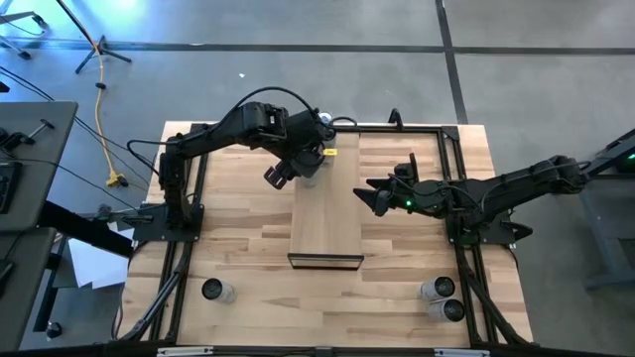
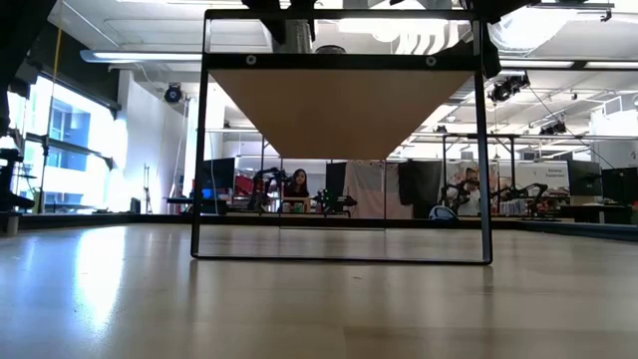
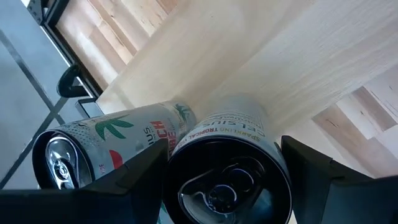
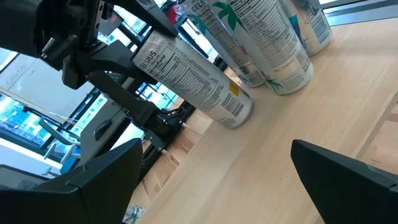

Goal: Place canned beverage on shelf
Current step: Put the left white yellow soda can on the shelf

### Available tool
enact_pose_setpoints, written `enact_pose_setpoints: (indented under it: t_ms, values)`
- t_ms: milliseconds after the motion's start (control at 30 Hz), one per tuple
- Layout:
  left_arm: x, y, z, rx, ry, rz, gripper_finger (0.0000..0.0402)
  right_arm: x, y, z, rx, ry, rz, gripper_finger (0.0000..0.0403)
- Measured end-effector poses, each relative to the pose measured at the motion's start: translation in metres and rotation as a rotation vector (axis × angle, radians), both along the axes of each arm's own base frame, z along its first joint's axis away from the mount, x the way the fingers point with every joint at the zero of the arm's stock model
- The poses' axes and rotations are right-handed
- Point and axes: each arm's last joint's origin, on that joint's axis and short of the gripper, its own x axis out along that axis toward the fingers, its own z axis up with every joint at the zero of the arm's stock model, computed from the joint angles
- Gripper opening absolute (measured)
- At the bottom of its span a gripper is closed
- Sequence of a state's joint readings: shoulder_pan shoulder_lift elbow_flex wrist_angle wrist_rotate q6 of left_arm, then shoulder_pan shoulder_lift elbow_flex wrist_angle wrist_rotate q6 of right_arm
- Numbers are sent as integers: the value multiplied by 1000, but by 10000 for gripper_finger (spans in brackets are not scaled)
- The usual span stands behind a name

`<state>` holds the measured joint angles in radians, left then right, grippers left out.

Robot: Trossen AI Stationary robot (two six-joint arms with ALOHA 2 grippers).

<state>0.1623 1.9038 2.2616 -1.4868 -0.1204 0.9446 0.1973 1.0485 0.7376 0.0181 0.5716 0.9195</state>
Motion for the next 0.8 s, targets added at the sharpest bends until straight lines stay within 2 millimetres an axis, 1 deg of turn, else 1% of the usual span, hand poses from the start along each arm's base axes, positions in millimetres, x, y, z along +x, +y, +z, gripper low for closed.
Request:
enact_pose_setpoints:
  t_ms: [200,500,800]
  values:
    - [1,-2,0,1,-1,-6,237,0,0,0,0,0,0,397]
    - [1,-5,0,2,-2,-14,271,0,0,0,2,0,6,397]
    - [3,-4,1,8,-19,-13,286,0,1,0,8,1,25,397]
